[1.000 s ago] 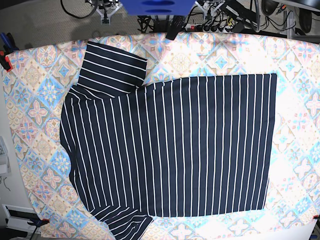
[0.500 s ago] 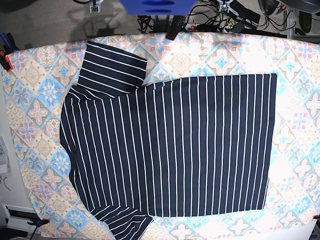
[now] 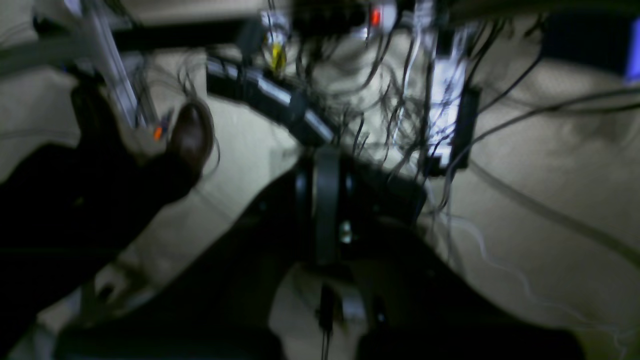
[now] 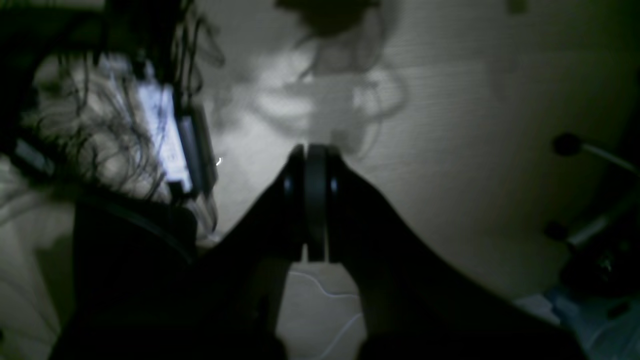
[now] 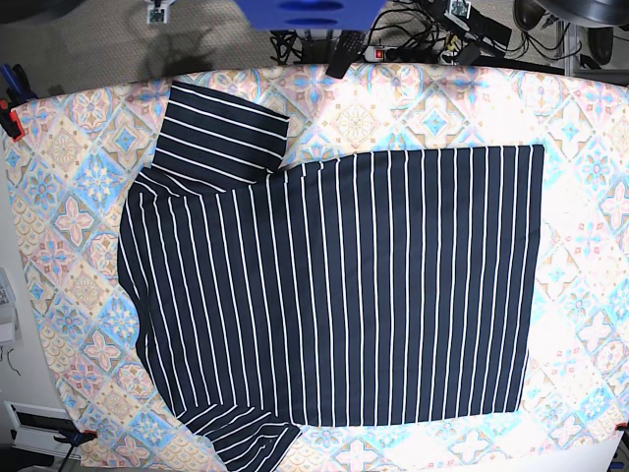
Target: Fold the T-shirt properly
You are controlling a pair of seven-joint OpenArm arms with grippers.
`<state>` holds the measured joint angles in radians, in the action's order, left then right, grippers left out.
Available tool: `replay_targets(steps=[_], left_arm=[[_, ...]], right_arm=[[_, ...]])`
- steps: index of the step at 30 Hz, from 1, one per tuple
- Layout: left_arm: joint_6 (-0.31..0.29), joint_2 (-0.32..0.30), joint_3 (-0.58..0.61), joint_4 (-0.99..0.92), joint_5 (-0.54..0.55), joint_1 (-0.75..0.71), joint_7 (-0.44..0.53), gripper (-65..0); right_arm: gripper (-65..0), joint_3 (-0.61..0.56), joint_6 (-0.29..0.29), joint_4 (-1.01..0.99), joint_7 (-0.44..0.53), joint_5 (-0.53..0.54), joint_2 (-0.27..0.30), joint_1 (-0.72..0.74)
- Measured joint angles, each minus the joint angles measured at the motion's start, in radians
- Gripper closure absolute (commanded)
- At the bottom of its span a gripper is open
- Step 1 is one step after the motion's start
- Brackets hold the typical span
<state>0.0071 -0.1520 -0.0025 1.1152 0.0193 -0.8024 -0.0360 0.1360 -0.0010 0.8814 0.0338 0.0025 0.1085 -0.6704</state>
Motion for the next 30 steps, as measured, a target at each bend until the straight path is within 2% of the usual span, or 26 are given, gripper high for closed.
replay_targets(steps=[5, 9, 11, 15, 17, 21, 24, 26, 27, 30], left_arm=[[-0.003, 0.005, -0.046, 0.185, -0.005, -0.098, -0.014, 0.0], [0.002, -0.001, -0.065, 0.357, -0.009, -0.163, -0.023, 0.0], [-0.011, 0.003, -0.085, 0.461, -0.009, -0.187, -0.067, 0.0], [0.002, -0.001, -0.111, 0.676, -0.011, -0.227, -0.213, 0.0], [0.000, 0.000, -0.112, 0.755, -0.011, -0.234, -0.221, 0.0], [-0.014, 0.003, -0.131, 0.780, -0.025, -0.195, -0.235, 0.0], [-0.002, 0.002, -0.179, 0.776, -0.134, -0.127, -0.249, 0.0], [0.002, 0.002, -0.181, 0.778, -0.201, -0.071, -0.320, 0.0], [-0.017, 0.005, -0.187, 0.778, -0.201, -0.047, -0.350, 0.0], [-0.011, 0.011, -0.212, 0.778, -0.174, 0.020, -0.396, 0.0]], right_arm=[[0.0, 0.054, -0.004, 0.162, -0.002, 0.001, 0.012, -0.081], [0.0, 0.081, 0.005, 0.291, -0.006, -0.002, 0.000, -0.141], [0.0, 0.101, 0.003, 0.358, -0.008, -0.004, 0.000, -0.167], [0.0, 0.117, -0.004, 0.497, -0.013, -0.002, 0.013, -0.214], [0.0, 0.117, -0.003, 0.562, -0.048, 0.000, 0.007, -0.227], [0.0, 0.114, 0.002, 0.669, -0.136, 0.000, 0.004, -0.227], [0.0, 0.114, -0.004, 0.745, -0.213, -0.001, 0.008, -0.222], [0.0, 0.114, 0.001, 0.794, -0.252, 0.000, 0.006, -0.222], [0.0, 0.113, 0.002, 0.818, -0.264, 0.000, 0.006, -0.224], [0.0, 0.113, -0.002, 0.870, -0.290, 0.000, 0.009, -0.202]])
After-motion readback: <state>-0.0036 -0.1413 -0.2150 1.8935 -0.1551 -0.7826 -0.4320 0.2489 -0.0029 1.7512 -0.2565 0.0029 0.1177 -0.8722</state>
